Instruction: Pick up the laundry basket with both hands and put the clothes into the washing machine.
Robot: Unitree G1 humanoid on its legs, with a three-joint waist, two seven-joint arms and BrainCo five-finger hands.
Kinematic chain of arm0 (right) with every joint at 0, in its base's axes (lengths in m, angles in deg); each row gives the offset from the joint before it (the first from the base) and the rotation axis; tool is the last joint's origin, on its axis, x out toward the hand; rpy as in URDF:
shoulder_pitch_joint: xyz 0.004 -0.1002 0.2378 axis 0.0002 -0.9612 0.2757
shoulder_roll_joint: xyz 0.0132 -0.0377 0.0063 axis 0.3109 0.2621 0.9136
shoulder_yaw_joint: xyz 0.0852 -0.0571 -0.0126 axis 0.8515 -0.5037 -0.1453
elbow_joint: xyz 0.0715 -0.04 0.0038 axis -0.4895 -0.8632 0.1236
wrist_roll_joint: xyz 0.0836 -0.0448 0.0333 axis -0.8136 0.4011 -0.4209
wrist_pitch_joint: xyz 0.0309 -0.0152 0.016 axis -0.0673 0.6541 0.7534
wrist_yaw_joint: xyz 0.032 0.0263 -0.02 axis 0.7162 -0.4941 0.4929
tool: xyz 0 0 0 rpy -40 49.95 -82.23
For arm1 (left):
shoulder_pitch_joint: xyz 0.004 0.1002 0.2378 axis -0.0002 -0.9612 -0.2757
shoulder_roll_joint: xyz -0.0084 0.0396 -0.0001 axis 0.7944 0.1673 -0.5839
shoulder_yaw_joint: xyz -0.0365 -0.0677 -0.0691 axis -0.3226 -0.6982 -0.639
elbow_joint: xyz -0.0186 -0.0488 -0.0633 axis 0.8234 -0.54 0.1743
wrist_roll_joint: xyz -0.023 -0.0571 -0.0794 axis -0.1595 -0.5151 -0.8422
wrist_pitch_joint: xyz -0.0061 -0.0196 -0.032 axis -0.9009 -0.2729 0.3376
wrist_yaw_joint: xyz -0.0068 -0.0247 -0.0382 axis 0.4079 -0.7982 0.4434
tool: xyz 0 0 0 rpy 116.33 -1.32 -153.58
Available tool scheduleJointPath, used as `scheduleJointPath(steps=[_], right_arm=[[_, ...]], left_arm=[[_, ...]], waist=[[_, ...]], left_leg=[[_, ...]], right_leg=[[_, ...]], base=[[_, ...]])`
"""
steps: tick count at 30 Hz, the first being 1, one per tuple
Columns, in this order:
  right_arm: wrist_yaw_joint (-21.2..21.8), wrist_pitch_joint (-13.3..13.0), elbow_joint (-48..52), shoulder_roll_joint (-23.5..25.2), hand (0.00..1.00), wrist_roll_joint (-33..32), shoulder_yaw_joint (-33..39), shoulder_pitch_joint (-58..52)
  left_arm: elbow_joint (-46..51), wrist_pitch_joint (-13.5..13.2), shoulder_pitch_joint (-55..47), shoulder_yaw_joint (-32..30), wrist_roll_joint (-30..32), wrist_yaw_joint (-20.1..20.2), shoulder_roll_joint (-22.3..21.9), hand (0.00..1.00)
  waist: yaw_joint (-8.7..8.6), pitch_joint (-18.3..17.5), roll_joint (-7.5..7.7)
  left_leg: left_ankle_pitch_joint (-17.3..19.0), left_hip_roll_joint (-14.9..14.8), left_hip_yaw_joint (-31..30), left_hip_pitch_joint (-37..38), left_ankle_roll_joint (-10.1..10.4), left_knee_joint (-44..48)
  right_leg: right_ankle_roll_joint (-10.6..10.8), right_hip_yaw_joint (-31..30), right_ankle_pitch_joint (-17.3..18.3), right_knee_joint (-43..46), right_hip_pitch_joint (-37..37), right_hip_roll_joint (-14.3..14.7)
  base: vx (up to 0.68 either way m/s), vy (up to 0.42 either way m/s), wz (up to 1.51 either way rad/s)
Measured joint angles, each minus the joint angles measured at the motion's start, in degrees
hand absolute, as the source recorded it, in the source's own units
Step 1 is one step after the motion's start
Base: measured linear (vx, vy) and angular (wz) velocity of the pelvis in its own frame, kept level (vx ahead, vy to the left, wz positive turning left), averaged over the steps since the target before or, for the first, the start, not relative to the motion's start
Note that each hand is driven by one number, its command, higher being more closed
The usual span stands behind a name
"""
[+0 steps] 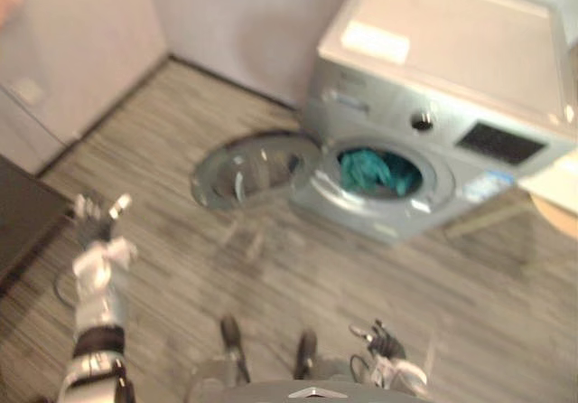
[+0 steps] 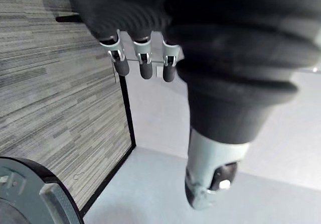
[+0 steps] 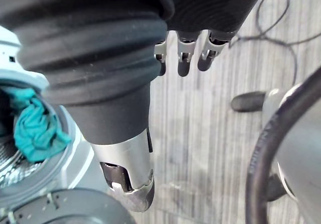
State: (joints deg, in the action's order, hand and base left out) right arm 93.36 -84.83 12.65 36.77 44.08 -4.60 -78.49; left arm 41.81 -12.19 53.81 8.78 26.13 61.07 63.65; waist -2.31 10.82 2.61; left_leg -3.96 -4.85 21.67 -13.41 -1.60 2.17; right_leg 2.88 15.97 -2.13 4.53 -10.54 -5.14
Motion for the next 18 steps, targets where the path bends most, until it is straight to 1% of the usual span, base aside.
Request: scheduleJointPath(steps=[1, 2, 3, 4, 5, 6, 7, 8, 9, 10, 11, 12, 13, 14, 15, 16, 17, 18], right_arm=[[0.0, 0.0, 0.8, 0.0, 0.0, 0.0, 0.0, 0.3], [0.0, 0.0, 2.8, 0.1, 0.0, -0.1, -0.1, 0.5], [0.0, 0.0, 4.9, 0.1, 0.0, -0.5, -0.2, 0.3], [0.0, -0.1, 5.7, 0.1, 0.0, -0.7, -0.3, 0.2], [0.0, -0.2, 7.3, 0.1, 0.0, -1.3, -1.0, -0.1], [0.0, -0.2, 8.6, 0.1, 0.0, -2.0, -1.7, 0.0], [0.1, -0.3, 9.8, 0.2, 0.0, -2.7, -2.5, 0.0], [0.1, -0.4, 11.2, 0.5, 0.0, -3.4, -3.9, 0.0], [0.8, -0.5, 12.4, 0.6, 0.0, -3.4, -4.8, 0.0], [1.0, -0.5, 13.2, 0.6, 0.0, -3.4, -5.2, -0.1], [1.2, -1.1, 14.9, 0.6, 0.0, -3.4, -6.2, -0.2], [1.3, -1.4, 16.7, 0.6, 0.0, -3.4, -7.1, -0.2], [1.3, -1.7, 18.3, 0.5, 0.0, -3.4, -7.6, -0.2], [1.3, -2.1, 19.1, 0.5, 0.0, -3.7, -7.7, -0.2], [1.4, -2.8, 20.8, 0.5, 0.0, -4.7, -8.2, -0.4], [1.7, -3.0, 22.0, 0.5, 0.0, -4.8, -8.8, -0.6], [1.9, -3.0, 22.7, 0.6, 0.0, -4.9, -9.4, -0.8], [1.9, -3.2, 24.7, 0.6, 0.0, -5.1, -10.4, -1.9]], left_arm=[[-1.1, 0.0, 2.7, 0.0, -0.2, -0.1, 2.0, 0.0], [-1.6, 0.0, 7.1, -0.5, -0.8, -0.3, 5.0, 0.0], [-2.3, 0.0, 11.8, -0.8, -0.9, -0.4, 7.0, 0.0], [-2.8, 0.0, 14.1, -0.8, -0.9, -0.4, 7.4, 0.0], [-3.3, 0.0, 18.2, -0.1, -0.8, -0.9, 8.3, 0.0], [-3.9, 0.0, 21.5, 1.5, -0.8, -1.4, 9.3, 0.0], [-5.0, 0.0, 25.4, 3.2, -0.3, -1.5, 10.3, 0.0], [-5.8, 0.1, 30.7, 6.0, 1.4, -1.4, 11.9, 0.0], [-6.0, 0.2, 35.7, 8.5, 3.6, -1.4, 13.4, 0.0], [-6.0, 0.2, 38.1, 9.5, 4.4, -1.5, 14.0, 0.0], [-6.7, 0.2, 43.3, 11.7, 5.4, -1.8, 15.1, 0.0], [-7.5, 0.3, 47.7, 13.7, 5.9, -2.3, 16.0, 0.0], [-7.5, 0.3, 50.1, 15.0, 5.9, -3.0, 16.2, 0.0], [-7.8, 0.3, 51.4, 15.8, 6.6, -3.5, 16.2, 0.0], [-9.6, 0.6, 54.3, 18.2, 11.1, -4.2, 15.8, 0.0], [-11.4, 0.9, 56.3, 20.0, 14.7, -4.3, 15.3, 0.0], [-12.2, 1.2, 56.8, 21.1, 16.2, -4.6, 14.8, 0.0], [-12.4, 0.3, 57.3, 21.8, 17.8, -5.7, 13.5, 0.0]], waist=[[-0.08, 1.0, 0.74], [-0.06, 2.2, 2.22], [-0.16, 3.6, 3.22], [-0.26, 4.0, 3.35], [-0.14, 4.2, 3.53], [-0.01, 4.3, 3.55], [0.23, 4.7, 3.59], [0.73, 4.9, 4.01], [1.44, 5.2, 4.64], [1.71, 5.2, 4.83], [1.49, 5.6, 5.43], [1.42, 6.2, 6.79], [1.4, 6.5, 7.52], [1.47, 6.6, 7.65], [1.26, 6.9, 8.03], [0.7, 7.3, 8.05], [0.43, 7.4, 8.14], [0.26, 7.4, 8.17]], left_leg=[[0.8, -0.9, 1.1, -2.1, -0.3, 2.3], [2.9, -2.8, 3.0, -5.8, -0.5, 6.8], [5.1, -5.0, 4.3, -8.5, -0.5, 11.1], [6.3, -6.3, 4.6, -9.9, -0.6, 13.1], [8.3, -8.8, 5.2, -12.4, -0.5, 17.0], [9.8, -10.7, 5.3, -14.4, -0.4, 19.1], [10.1, -12.5, 5.3, -16.2, -0.6, 20.3], [10.2, -15.0, 5.5, -18.9, -0.7, 21.6], [10.2, -17.7, 6.5, -21.3, -0.6, 22.8], [10.2, -19.1, 6.7, -23.0, -0.6, 23.5], [9.8, -21.1, 6.6, -25.9, -0.1, 24.9], [9.2, -22.1, 6.8, -27.9, 0.6, 25.7], [9.1, -23.0, 6.8, -29.4, 0.8, 26.7], [9.1, -23.5, 6.6, -30.5, 0.9, 27.2], [9.2, -23.9, 6.0, -32.3, 0.9, 28.0], [9.3, -24.1, 5.1, -33.7, 1.0, 28.8], [9.3, -24.4, 4.9, -34.2, 1.1, 29.1], [9.5, -24.8, 4.5, -35.2, 1.1, 29.6]], right_leg=[[-0.2, -1.2, -0.8, 0.0, -1.7, 0.4], [-0.3, -3.3, -2.3, -0.1, -4.6, 1.1], [-0.1, -5.0, -3.8, -0.5, -6.2, 2.1], [-0.1, -5.7, -4.7, -0.9, -6.8, 2.7], [-0.1, -6.7, -6.8, -1.7, -8.3, 4.2], [-0.2, -7.2, -8.7, -2.1, -9.7, 5.5], [-0.4, -7.5, -10.2, -2.2, -11.2, 6.6], [-1.4, -6.2, -11.0, -1.1, -13.6, 7.5], [-1.6, -4.7, -11.5, -0.2, -15.0, 7.5], [-1.5, -4.5, -12.3, -0.5, -15.5, 7.5], [-0.3, -5.9, -13.6, -2.5, -16.4, 8.6], [-0.3, -5.8, -13.6, -3.7, -17.4, 9.3], [-0.3, -5.9, -13.6, -4.3, -18.2, 9.8], [-0.3, -5.9, -13.6, -4.8, -18.7, 10.1], [-0.2, -5.8, -13.6, -5.6, -19.4, 10.4], [-0.2, -5.7, -13.6, -6.1, -19.8, 10.7], [-0.2, -5.6, -13.6, -6.4, -19.9, 11.0], [-0.2, -5.6, -13.6, -6.4, -20.5, 11.3]], base=[[-0.13, 0.004, -1.07], [-0.15, 0.011, -0.98], [-0.15, 0.016, -0.94], [-0.16, 0.029, -0.83], [-0.18, 0.026, -0.71], [-0.17, 0.029, -0.75], [-0.15, 0.036, -0.64], [-0.06, 0.104, -0.66], [0.0, 0.147, -0.59], [0.1, 0.216, -0.4], [0.13, 0.15, -0.18], [0.11, 0.092, -0.2], [0.07, 0.001, -0.22], [0.05, -0.003, -0.23], [0.05, 0.004, -0.1], [0.05, 0.008, -0.05], [0.05, 0.014, -0.01], [0.05, 0.027, -0.01]])
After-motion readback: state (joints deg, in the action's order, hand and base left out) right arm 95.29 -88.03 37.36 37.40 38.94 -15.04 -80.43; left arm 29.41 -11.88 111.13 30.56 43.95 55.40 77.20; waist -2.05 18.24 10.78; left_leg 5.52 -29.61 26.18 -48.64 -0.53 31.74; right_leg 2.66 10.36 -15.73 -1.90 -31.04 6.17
